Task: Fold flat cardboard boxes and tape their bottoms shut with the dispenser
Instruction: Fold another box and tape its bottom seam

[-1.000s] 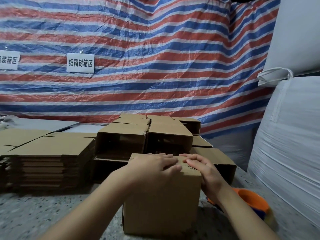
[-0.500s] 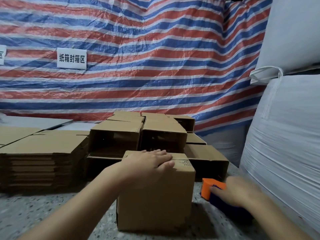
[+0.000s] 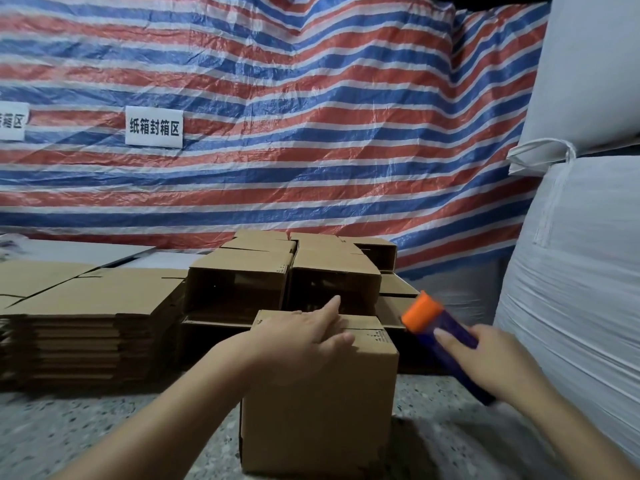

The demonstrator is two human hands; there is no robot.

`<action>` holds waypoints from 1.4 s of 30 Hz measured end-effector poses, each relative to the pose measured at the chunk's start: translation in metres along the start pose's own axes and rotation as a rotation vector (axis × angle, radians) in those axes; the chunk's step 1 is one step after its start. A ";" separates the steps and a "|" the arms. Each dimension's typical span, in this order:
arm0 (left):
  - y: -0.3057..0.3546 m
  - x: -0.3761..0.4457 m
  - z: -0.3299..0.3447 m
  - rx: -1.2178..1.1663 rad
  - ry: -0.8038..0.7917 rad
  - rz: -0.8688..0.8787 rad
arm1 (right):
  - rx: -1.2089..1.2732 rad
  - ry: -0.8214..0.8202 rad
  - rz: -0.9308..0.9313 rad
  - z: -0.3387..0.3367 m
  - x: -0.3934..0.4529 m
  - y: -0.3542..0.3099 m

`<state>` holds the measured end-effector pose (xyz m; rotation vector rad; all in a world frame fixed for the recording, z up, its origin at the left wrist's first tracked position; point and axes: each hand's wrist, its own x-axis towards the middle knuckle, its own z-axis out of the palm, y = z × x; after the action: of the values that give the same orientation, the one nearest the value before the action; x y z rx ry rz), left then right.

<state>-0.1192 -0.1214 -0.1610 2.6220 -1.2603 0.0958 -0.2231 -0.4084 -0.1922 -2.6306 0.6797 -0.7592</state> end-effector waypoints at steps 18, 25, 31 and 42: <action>-0.007 -0.005 -0.031 -1.327 0.298 -0.342 | 0.542 -0.675 -0.120 -0.068 0.052 -0.168; -0.015 -0.002 -0.042 -1.502 0.360 -0.380 | 0.435 -0.693 -0.151 -0.067 0.057 -0.177; -0.013 -0.004 -0.051 -1.501 0.414 -0.383 | 0.355 -0.692 -0.184 -0.067 0.060 -0.184; -0.009 -0.002 -0.052 -1.640 0.358 -0.493 | 0.373 -0.751 -0.171 -0.069 0.067 -0.184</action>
<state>-0.1114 -0.1026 -0.1122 1.2451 -0.1885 -0.3716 -0.1473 -0.3009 -0.0312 -2.3662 0.0869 0.0951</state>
